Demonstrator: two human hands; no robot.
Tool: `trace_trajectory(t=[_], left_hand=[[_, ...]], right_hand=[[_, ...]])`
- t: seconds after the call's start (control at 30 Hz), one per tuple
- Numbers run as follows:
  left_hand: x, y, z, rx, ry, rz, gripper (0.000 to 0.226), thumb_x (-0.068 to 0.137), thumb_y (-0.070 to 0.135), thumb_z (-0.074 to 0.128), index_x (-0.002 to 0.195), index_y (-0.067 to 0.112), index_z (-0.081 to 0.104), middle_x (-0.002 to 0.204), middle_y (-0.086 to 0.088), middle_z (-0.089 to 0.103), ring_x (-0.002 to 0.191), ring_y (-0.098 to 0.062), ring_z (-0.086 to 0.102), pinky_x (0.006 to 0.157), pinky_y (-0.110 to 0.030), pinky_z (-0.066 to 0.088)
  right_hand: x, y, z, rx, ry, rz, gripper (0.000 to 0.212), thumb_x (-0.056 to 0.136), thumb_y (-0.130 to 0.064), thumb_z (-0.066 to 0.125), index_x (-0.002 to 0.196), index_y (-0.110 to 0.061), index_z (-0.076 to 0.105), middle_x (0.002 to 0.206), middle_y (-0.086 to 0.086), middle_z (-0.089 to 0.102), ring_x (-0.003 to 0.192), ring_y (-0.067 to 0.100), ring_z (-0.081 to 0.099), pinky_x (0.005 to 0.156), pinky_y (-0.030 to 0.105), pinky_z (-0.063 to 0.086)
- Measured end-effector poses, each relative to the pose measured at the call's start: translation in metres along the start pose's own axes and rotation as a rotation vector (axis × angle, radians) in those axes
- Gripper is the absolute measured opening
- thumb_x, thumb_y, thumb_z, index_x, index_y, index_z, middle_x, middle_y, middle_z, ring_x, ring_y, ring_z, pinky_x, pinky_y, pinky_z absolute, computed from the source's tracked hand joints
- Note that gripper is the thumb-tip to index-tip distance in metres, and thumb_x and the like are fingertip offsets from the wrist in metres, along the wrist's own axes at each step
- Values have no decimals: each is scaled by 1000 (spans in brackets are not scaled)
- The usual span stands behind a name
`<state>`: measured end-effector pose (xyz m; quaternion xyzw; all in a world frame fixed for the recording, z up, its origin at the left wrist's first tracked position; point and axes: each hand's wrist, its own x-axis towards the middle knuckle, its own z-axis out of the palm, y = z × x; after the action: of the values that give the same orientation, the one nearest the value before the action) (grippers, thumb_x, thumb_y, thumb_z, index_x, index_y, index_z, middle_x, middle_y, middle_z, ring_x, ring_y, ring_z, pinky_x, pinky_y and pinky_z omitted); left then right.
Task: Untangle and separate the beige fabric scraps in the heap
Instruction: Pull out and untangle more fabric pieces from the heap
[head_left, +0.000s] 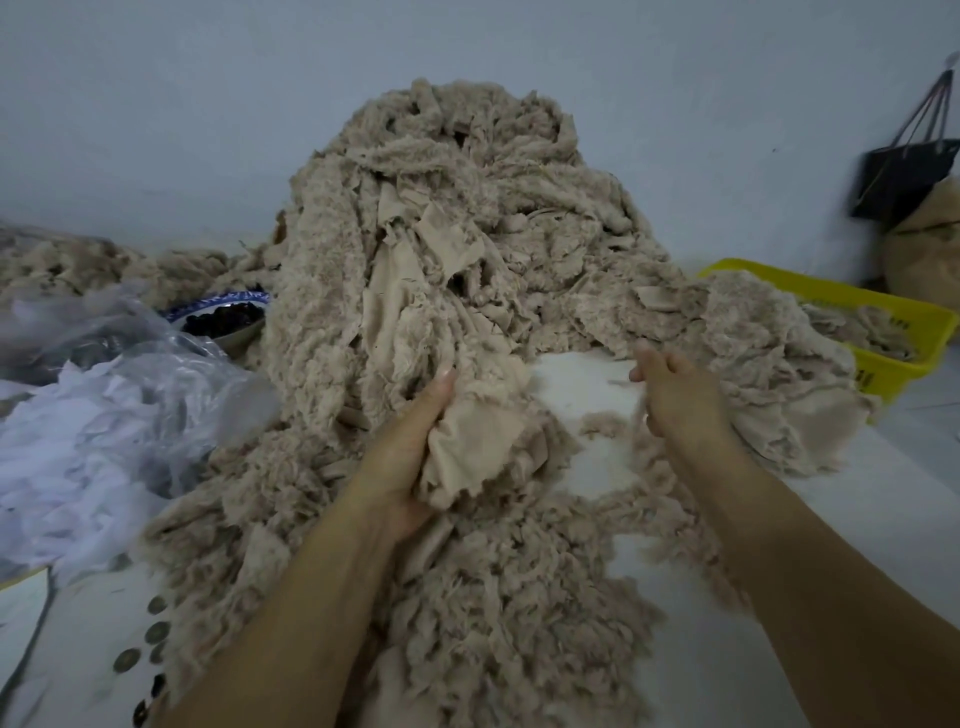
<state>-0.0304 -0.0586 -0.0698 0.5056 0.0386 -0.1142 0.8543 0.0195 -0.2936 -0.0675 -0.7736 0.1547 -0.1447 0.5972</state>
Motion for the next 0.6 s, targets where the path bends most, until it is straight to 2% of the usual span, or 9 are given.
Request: trace_trajectory(t=[0.1, 0.13, 0.17, 0.2, 0.27, 0.37, 0.47, 0.57, 0.6], left_hand=[[5, -4, 3, -52, 15, 27, 64, 75, 41, 74, 126, 3, 65, 111, -20, 71, 93, -28, 69, 76, -35, 60], [6, -7, 7, -83, 17, 33, 56, 75, 33, 76, 122, 3, 67, 110, -20, 71, 91, -27, 71, 77, -37, 60], [8, -9, 9, -106, 13, 32, 47, 76, 27, 76, 116, 3, 70, 108, -20, 72, 90, -27, 72, 81, -40, 60], [8, -9, 14, -127, 12, 21, 41, 77, 24, 76, 112, 3, 72, 106, -19, 72, 90, -27, 72, 84, -41, 60], [7, -8, 19, -167, 10, 7, 47, 81, 30, 71, 118, 2, 68, 111, -20, 70, 93, -28, 70, 82, -41, 60], [4, -4, 26, -234, 16, -15, 67, 82, 47, 64, 130, 1, 62, 120, -20, 67, 100, -30, 69, 83, -41, 58], [7, 0, 28, -422, 21, 86, 55, 92, 51, 53, 117, 6, 73, 116, -15, 73, 101, -26, 73, 82, -41, 62], [13, 4, 27, -502, 26, 217, 61, 103, 56, 29, 122, 12, 67, 120, -9, 72, 108, -22, 70, 89, -38, 56], [14, 5, 27, -508, 27, 230, 63, 103, 58, 24, 125, 14, 63, 122, -9, 71, 110, -22, 69, 92, -39, 53]], right_hand=[[-17, -5, 8, -91, -166, -120, 44, 99, -54, 46, 77, -22, 65, 41, -15, 52, 37, -1, 46, 51, 25, 35], [-26, -8, 15, -141, -252, -173, 44, 99, -56, 43, 81, -24, 68, 53, -18, 61, 51, -6, 55, 57, 26, 40], [-34, -8, 21, -174, -322, -235, 46, 100, -58, 40, 88, -25, 69, 74, -19, 68, 75, -8, 60, 69, 29, 44], [-41, -8, 27, -179, -369, -296, 49, 99, -61, 36, 96, -25, 69, 94, -15, 68, 100, 0, 59, 82, 29, 43], [-55, -8, 35, -92, -454, -389, 59, 92, -73, 31, 109, -29, 67, 117, -13, 60, 120, 8, 48, 92, 21, 37], [-73, -3, 44, -66, -575, -440, 59, 76, -85, 37, 119, -47, 55, 118, -32, 53, 115, -9, 49, 88, 10, 40], [-77, 7, 53, -150, -605, -442, 50, 73, -76, 51, 118, -54, 48, 117, -30, 51, 111, -8, 51, 87, 14, 45], [-73, 12, 54, -176, -590, -495, 45, 84, -63, 54, 125, -43, 54, 109, -33, 49, 107, -11, 48, 84, 6, 41], [-72, 12, 54, -181, -567, -501, 34, 89, -56, 55, 119, -39, 57, 105, -30, 51, 103, -13, 48, 79, 4, 40]])
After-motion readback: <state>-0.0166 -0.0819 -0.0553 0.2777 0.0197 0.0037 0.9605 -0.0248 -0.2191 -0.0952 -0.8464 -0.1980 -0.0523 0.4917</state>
